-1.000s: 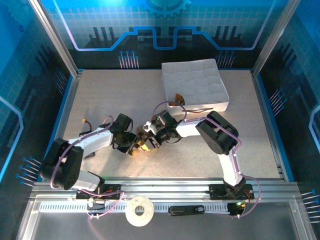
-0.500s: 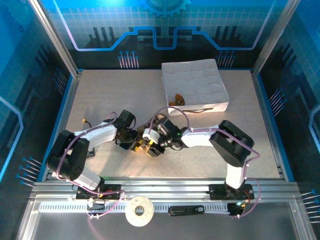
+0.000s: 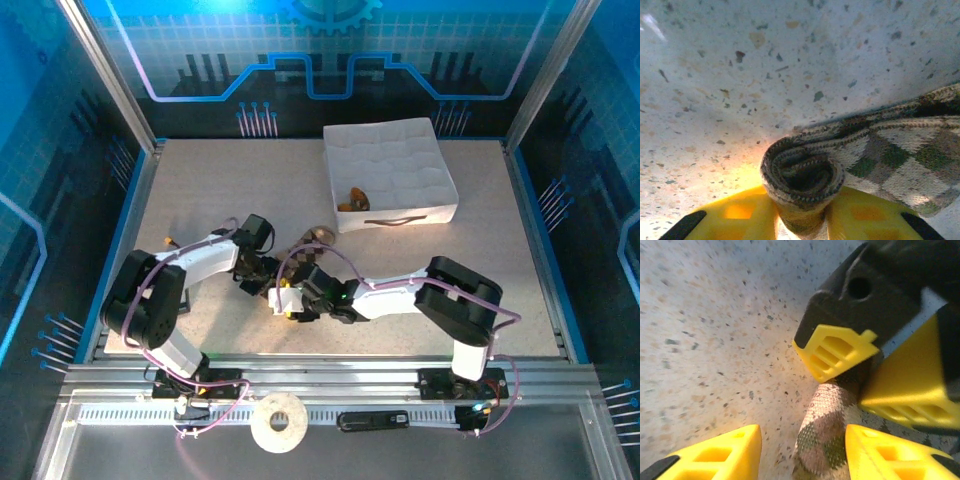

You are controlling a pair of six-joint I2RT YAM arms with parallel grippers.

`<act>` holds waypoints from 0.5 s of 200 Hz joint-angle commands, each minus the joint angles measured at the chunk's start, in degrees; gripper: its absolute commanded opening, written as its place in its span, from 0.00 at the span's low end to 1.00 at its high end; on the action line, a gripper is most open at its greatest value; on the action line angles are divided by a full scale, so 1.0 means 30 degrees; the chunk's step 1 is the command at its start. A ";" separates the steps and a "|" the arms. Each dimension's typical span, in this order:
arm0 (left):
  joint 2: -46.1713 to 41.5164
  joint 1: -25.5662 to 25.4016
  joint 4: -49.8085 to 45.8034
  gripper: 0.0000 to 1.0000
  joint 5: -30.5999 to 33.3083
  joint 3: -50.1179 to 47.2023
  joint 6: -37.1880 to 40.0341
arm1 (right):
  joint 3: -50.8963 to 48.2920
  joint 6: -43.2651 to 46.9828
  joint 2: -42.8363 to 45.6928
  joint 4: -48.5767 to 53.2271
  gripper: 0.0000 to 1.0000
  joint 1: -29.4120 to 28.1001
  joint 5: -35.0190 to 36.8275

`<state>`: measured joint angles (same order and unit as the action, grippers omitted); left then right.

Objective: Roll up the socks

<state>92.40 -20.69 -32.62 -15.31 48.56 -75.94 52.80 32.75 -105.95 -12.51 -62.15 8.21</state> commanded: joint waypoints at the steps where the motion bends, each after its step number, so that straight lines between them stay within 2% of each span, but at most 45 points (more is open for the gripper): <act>1: 0.1016 0.0180 -0.1533 0.29 0.0471 -0.0423 0.0577 | 0.0907 0.0735 -0.1218 0.0157 0.43 -0.0062 0.2180; 12: 0.0779 0.0242 -0.1438 0.30 0.0358 -0.0350 0.0615 | 0.1183 0.0374 -0.1688 0.0525 0.37 0.0086 0.2325; 30: -0.0228 0.0444 -0.1533 0.34 0.0303 -0.0242 0.0589 | 0.1631 -0.1006 -0.2108 0.1578 0.17 0.0489 0.2252; 56: -0.2169 0.0959 -0.1760 0.47 0.0120 0.0016 0.0355 | 0.1682 -0.2373 -0.1986 0.2968 0.01 0.0873 0.0809; 82: -0.3793 0.1767 -0.2130 0.60 -0.0054 -0.0011 0.0082 | 0.2021 -0.3544 -0.2008 0.4270 0.00 0.1324 -0.1378; 100: -0.4943 0.2298 -0.2423 0.63 0.0254 -0.0362 -0.0228 | 0.2485 -0.4414 -0.2164 0.5191 0.00 0.1746 -0.3333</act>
<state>82.70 -15.40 -36.01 -14.24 48.58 -75.07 59.33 24.99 -109.71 -7.51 -59.07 6.63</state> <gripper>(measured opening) 0.618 0.058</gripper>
